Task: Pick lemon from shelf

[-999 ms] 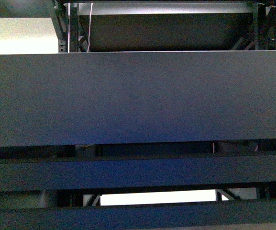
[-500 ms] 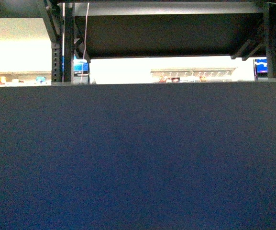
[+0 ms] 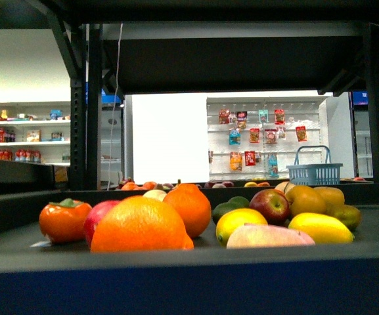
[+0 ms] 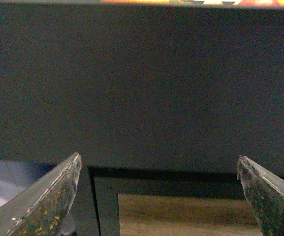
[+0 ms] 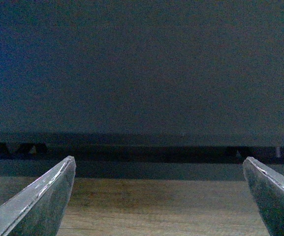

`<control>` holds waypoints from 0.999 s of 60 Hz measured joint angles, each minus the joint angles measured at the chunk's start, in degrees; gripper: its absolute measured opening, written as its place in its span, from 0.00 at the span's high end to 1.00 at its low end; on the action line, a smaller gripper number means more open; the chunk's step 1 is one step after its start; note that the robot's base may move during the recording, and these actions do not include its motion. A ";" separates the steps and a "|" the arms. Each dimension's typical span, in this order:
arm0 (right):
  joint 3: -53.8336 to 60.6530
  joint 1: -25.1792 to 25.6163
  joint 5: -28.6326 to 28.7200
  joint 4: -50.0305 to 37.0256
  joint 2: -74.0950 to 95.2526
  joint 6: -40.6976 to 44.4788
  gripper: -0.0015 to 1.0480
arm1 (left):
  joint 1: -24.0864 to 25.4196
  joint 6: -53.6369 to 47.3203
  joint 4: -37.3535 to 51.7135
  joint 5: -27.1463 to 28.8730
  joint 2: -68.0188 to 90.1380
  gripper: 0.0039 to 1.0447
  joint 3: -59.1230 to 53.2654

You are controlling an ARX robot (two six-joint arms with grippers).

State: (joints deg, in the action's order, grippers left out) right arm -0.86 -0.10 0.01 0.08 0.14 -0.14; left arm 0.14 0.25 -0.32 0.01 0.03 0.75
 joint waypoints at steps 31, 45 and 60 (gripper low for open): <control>0.00 0.00 0.00 0.02 0.02 0.02 0.02 | 0.00 -0.02 0.00 0.00 0.00 0.07 0.00; 0.00 0.00 0.00 0.02 0.02 0.00 0.02 | 0.00 0.00 0.00 0.00 0.00 0.07 0.00; 0.00 0.00 -0.04 0.02 0.00 0.00 0.02 | 0.00 -0.04 0.00 0.00 0.00 0.07 0.00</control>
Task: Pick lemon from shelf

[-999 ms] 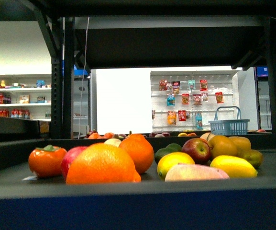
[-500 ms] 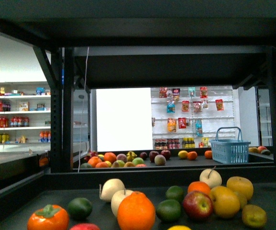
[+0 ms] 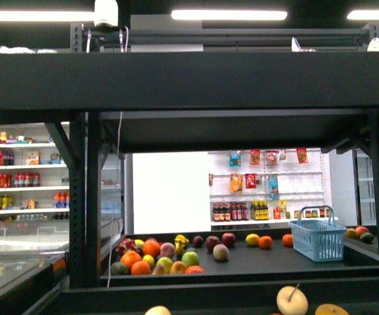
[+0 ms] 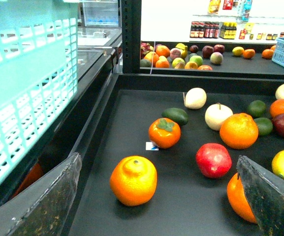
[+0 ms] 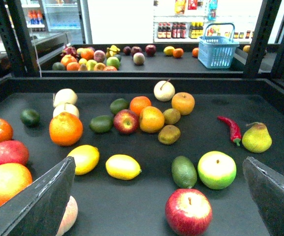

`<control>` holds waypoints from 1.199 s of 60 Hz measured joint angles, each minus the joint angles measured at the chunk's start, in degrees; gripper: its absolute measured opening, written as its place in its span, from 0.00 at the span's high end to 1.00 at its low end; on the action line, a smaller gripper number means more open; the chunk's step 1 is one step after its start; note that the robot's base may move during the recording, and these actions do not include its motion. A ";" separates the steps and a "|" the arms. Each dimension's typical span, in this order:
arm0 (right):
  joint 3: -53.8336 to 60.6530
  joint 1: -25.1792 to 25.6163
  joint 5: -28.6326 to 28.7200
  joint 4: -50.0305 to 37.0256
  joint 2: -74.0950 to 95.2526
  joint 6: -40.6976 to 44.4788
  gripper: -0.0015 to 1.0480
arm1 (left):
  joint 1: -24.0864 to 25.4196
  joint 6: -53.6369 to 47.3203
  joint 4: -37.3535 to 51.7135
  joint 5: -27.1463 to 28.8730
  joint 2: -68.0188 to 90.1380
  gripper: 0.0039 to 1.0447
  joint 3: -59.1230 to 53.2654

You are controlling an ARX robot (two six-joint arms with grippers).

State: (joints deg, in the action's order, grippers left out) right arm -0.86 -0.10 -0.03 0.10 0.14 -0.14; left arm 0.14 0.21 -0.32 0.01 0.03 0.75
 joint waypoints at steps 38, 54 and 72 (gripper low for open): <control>0.00 0.00 0.04 -0.02 0.02 0.00 0.02 | 0.00 0.02 0.00 0.00 0.00 0.07 0.00; 0.00 0.02 0.04 -0.02 0.00 0.00 0.02 | -1.16 20.74 -8.83 1.07 12.59 0.07 6.93; 0.00 0.02 0.02 -0.02 0.02 0.00 0.02 | 33.24 45.40 -8.50 -27.45 47.63 0.07 32.33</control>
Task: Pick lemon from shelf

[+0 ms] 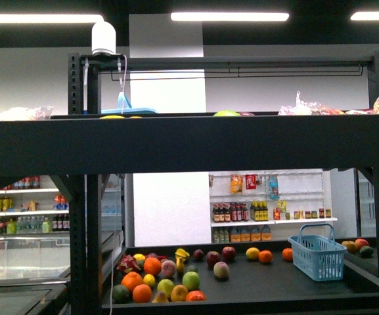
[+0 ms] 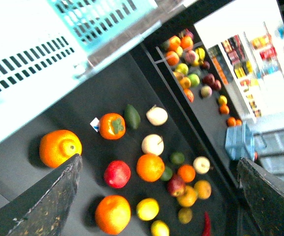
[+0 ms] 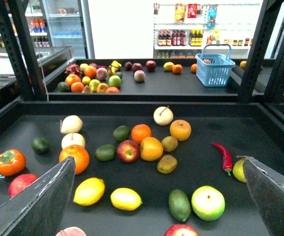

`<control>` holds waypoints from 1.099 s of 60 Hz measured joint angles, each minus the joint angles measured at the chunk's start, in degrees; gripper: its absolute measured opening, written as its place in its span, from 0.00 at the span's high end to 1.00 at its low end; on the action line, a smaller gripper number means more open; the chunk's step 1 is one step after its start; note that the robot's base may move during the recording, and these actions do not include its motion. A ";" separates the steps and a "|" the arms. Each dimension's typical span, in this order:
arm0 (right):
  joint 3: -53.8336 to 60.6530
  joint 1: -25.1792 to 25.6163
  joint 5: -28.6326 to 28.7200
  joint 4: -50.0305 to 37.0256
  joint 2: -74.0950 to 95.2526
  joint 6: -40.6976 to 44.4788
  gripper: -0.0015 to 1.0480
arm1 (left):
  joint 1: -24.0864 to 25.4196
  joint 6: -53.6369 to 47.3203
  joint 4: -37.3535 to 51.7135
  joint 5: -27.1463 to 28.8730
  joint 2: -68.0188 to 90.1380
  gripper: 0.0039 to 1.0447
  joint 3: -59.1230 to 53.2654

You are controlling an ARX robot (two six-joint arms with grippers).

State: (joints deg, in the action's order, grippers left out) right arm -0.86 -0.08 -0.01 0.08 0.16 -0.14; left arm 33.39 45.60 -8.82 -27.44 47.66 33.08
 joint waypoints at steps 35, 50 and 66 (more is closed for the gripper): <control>0.00 0.00 0.00 0.00 -0.02 0.00 0.02 | 4.39 21.29 10.32 -1.79 41.05 0.07 30.18; 0.00 0.00 0.00 0.00 0.00 0.00 0.02 | 2.03 24.90 14.14 -0.85 47.10 0.07 35.43; 0.00 0.00 0.02 0.00 0.00 0.00 0.02 | 1.86 25.31 13.42 0.92 50.80 0.07 38.60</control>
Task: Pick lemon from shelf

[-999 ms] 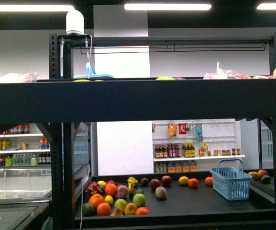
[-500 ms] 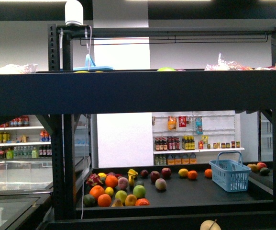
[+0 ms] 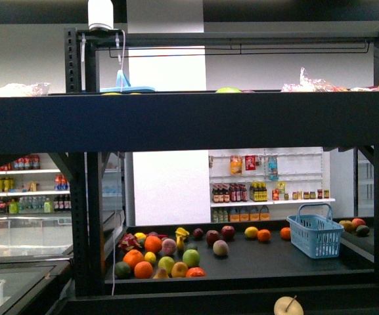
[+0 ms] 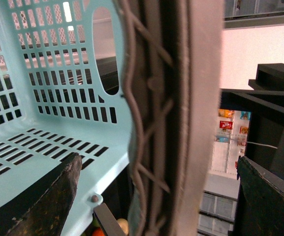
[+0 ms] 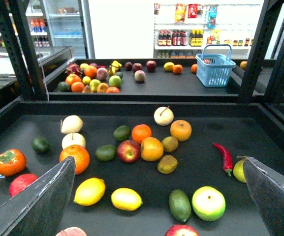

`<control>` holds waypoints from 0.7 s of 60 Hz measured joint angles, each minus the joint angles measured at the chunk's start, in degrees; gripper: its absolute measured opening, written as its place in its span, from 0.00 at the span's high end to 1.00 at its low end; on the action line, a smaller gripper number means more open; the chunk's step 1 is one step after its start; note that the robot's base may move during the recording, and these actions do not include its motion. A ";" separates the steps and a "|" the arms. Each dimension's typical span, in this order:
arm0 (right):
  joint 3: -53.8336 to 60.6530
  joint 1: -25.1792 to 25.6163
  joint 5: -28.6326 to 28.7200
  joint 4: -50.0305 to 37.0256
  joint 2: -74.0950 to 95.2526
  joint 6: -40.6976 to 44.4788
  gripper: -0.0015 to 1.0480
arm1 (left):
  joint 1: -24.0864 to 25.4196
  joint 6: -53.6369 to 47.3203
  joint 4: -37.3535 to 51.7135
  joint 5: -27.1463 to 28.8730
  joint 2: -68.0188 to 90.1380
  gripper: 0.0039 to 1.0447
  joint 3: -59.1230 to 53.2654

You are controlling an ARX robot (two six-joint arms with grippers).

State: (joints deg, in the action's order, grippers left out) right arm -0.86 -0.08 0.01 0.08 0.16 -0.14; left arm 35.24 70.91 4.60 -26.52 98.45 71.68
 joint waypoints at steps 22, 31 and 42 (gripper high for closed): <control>0.00 0.00 -0.02 0.00 0.00 0.00 0.02 | -0.92 -0.02 1.84 1.03 2.60 0.55 2.64; 0.00 0.00 0.00 0.00 -0.02 0.00 0.02 | -0.96 0.42 1.36 1.36 2.58 0.82 2.38; 0.00 0.00 0.00 0.00 0.00 0.00 0.02 | -2.05 -4.55 -1.64 0.83 -1.22 0.85 0.04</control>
State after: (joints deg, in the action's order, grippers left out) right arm -0.86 -0.08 0.01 0.08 0.16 -0.14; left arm 33.19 66.37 2.96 -25.69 97.23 71.72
